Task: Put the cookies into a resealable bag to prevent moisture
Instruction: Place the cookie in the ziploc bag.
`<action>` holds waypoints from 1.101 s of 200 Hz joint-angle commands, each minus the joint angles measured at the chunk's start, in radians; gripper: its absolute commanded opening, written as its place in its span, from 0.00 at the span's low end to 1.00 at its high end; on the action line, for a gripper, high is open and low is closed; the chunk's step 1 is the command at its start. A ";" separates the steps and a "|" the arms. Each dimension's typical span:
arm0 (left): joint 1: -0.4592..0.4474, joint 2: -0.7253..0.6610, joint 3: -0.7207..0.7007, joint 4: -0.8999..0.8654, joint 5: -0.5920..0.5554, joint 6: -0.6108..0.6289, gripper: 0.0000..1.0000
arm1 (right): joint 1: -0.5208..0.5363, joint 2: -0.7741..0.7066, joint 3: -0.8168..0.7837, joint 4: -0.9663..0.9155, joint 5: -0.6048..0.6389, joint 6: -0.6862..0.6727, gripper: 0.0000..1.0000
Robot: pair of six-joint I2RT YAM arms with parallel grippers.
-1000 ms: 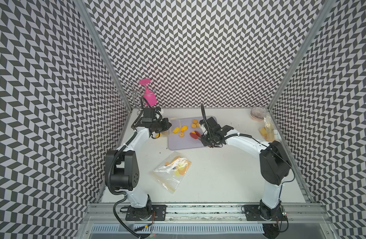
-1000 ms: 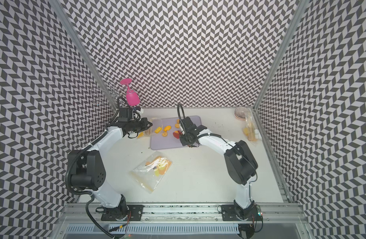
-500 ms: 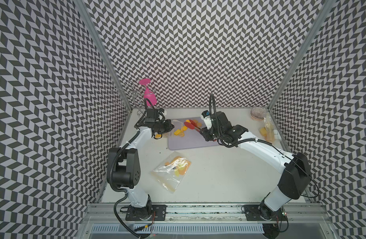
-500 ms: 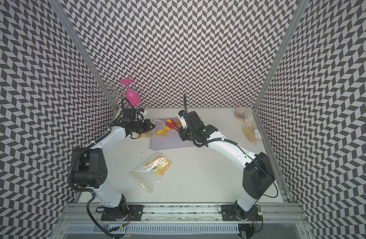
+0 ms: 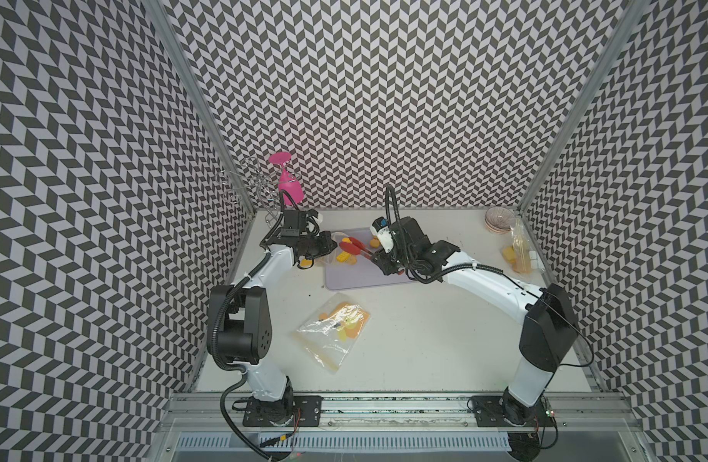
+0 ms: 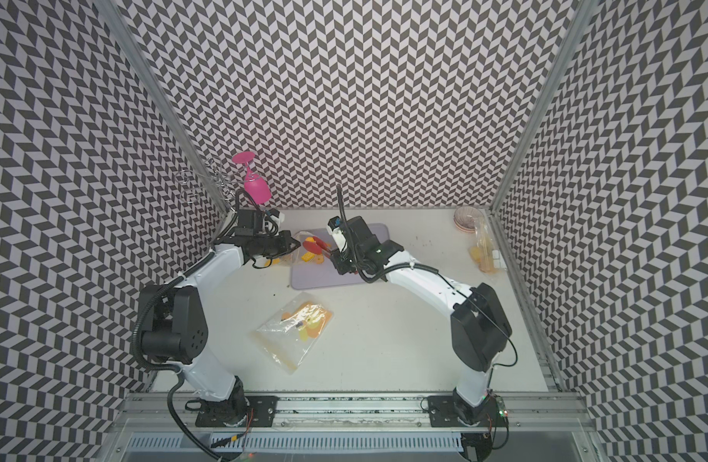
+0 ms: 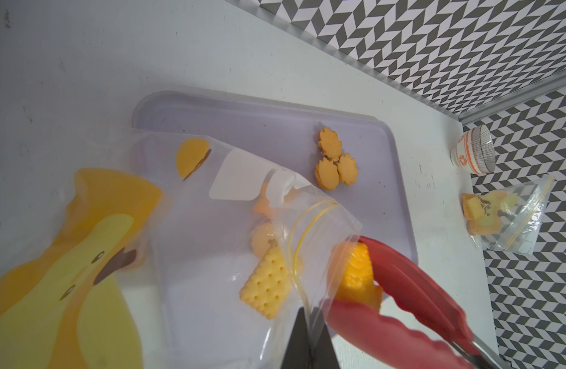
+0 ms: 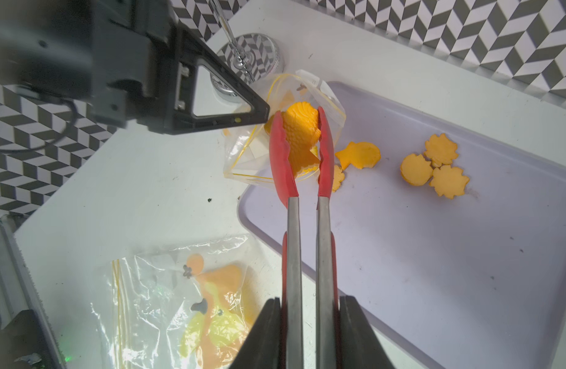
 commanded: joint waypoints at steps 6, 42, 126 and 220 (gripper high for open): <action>-0.010 0.004 0.025 0.000 0.021 0.018 0.00 | 0.002 0.038 0.059 0.045 -0.021 -0.017 0.30; -0.011 0.005 0.025 0.003 0.032 0.020 0.00 | 0.003 0.115 0.130 0.040 -0.038 -0.019 0.30; -0.014 0.005 0.024 0.006 0.032 0.021 0.00 | 0.005 0.240 0.299 -0.040 -0.036 0.001 0.43; -0.012 0.002 0.027 -0.013 -0.025 0.017 0.00 | 0.003 0.081 0.185 -0.014 -0.037 0.005 0.44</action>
